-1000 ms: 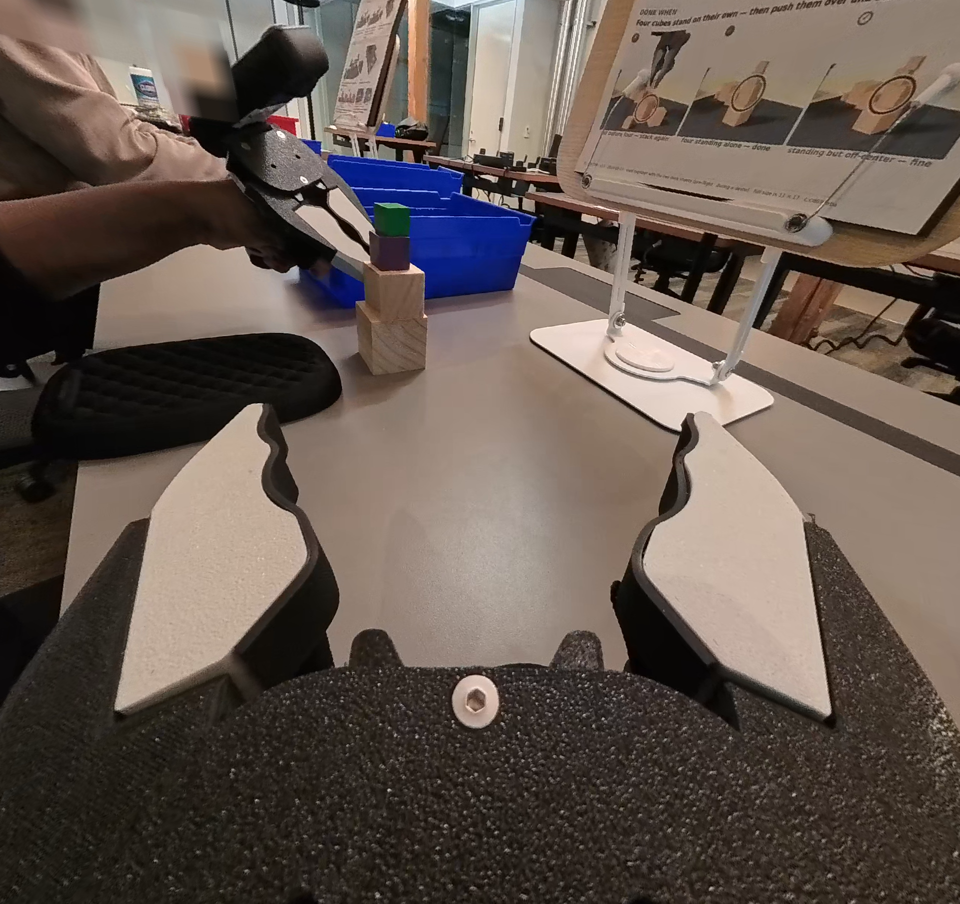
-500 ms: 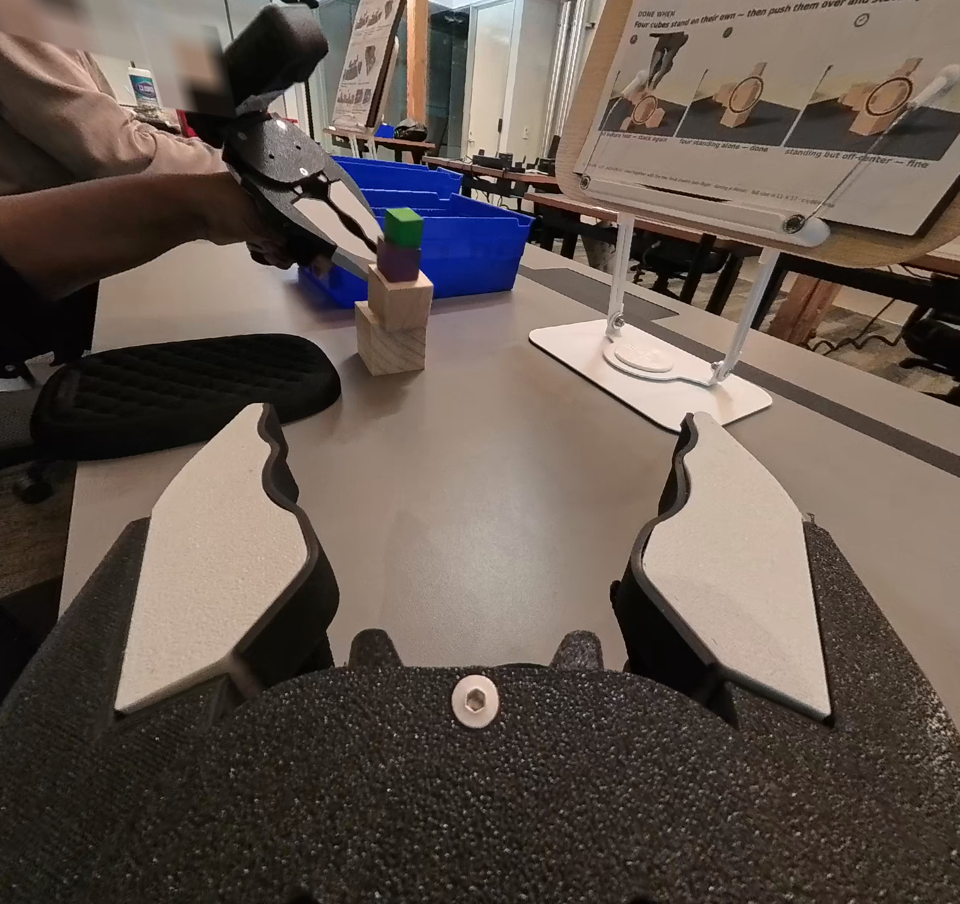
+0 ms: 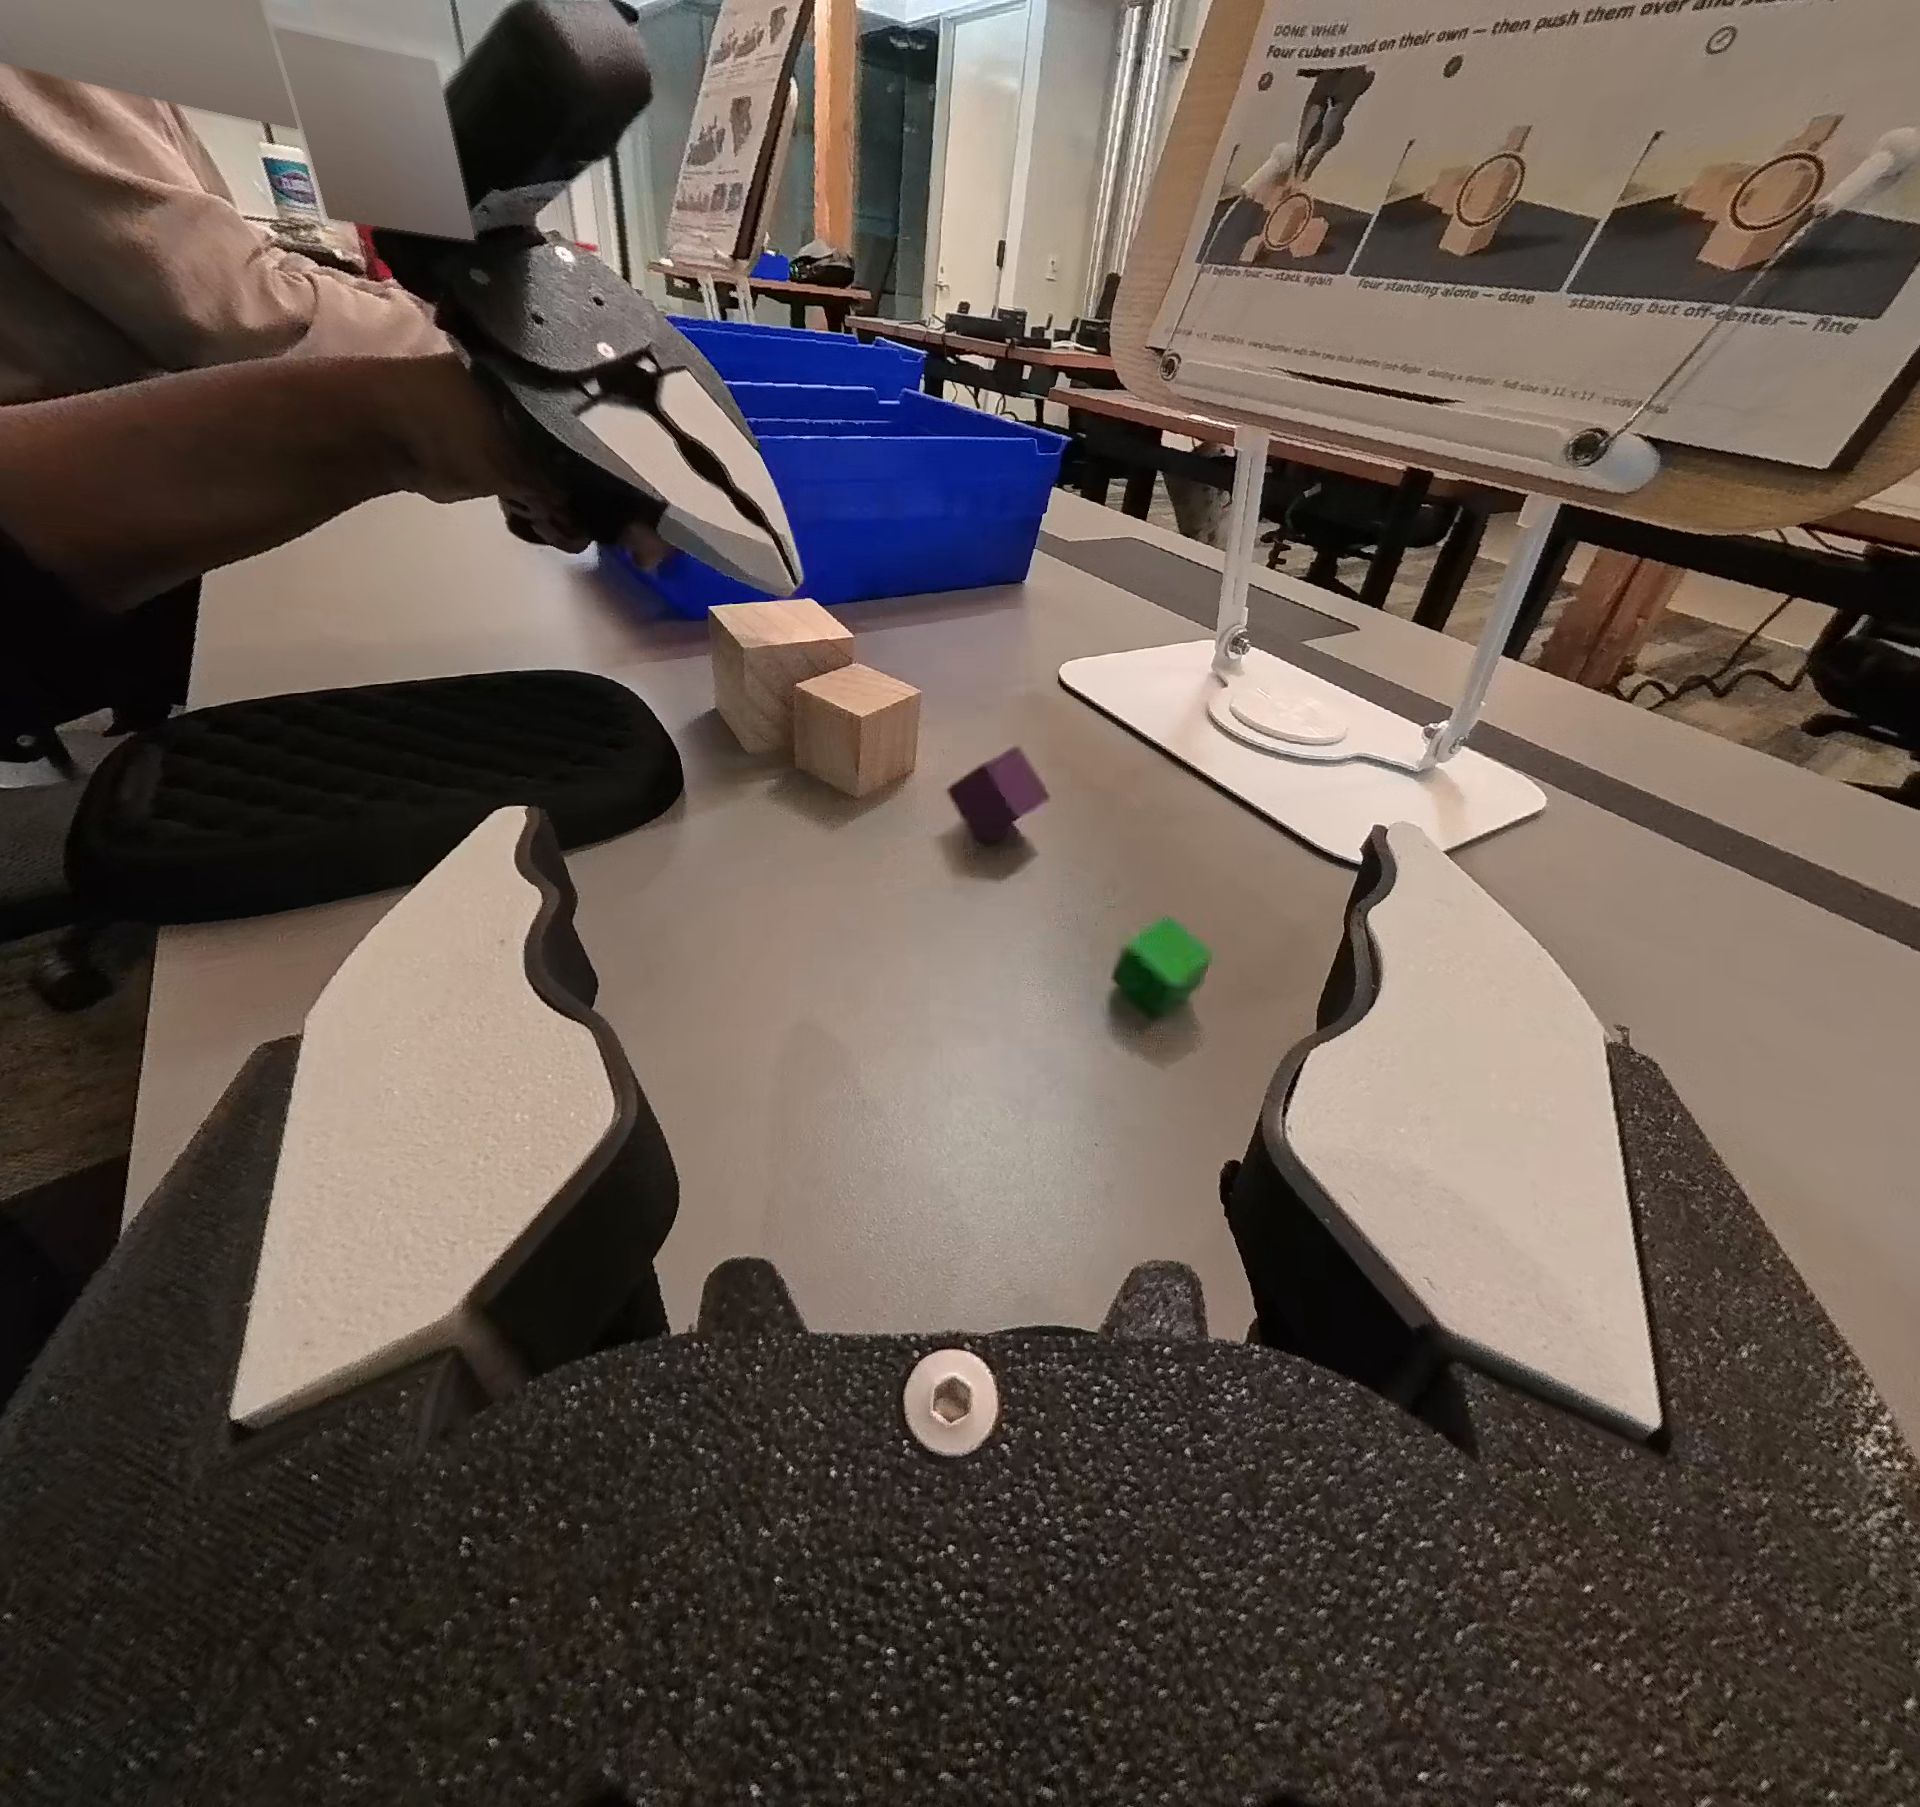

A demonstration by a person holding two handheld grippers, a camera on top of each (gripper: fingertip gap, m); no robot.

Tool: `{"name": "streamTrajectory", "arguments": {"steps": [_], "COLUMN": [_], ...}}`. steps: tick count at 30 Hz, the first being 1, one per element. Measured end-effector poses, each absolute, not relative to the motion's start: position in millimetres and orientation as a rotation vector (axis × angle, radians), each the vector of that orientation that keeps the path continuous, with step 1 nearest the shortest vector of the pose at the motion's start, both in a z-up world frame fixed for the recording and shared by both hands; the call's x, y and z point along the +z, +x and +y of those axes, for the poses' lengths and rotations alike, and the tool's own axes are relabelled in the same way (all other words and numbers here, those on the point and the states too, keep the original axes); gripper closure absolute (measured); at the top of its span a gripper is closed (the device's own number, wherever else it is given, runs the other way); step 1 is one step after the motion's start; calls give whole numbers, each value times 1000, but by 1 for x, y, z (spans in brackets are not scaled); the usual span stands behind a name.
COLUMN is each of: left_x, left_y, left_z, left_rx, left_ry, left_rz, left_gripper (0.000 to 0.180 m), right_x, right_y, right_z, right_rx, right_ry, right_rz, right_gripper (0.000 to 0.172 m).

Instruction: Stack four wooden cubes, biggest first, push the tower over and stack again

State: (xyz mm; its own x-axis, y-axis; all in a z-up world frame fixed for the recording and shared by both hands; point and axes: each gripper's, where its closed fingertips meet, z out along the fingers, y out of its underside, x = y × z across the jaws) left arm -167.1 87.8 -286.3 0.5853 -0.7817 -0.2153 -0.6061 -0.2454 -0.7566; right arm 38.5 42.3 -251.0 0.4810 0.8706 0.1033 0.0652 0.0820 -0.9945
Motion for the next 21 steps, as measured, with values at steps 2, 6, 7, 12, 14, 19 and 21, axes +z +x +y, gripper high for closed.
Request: {"name": "streamTrajectory", "arguments": {"steps": [2, 6, 7, 12, 14, 19, 21], "left_x": [-281, -261, -255, -218, -211, -199, -199], "left_y": [-166, -162, -161, -152, -151, -156, -158], "left_z": [85, 76, 72, 53, 44, 31, 28], "left_rx": [-296, -408, -442, -604, -621, -588, -555], "left_ry": [-1933, -1844, -1812, -1586, -1534, -1448, -1440], "left_rz": [1087, 996, 965, 723, 679, 586, 565], "left_gripper": [180, 156, 138, 38, 34, 34, 34], "right_x": [-251, -251, -251, -250, -250, -250, -250], "right_y": [39, 39, 39, 39, 39, 39, 39], "right_z": [43, 43, 43, 42, 42, 43, 43], "right_rx": [747, 750, 750, 754, 755, 756, 758], "right_ry": [-1369, -1368, -1368, -1364, -1366, -1369, -1370], "right_rz": [-902, -900, -899, -898, -898, -893, -891], "right_gripper": [35, 35, 35, 35, 35, 35, 35]}}
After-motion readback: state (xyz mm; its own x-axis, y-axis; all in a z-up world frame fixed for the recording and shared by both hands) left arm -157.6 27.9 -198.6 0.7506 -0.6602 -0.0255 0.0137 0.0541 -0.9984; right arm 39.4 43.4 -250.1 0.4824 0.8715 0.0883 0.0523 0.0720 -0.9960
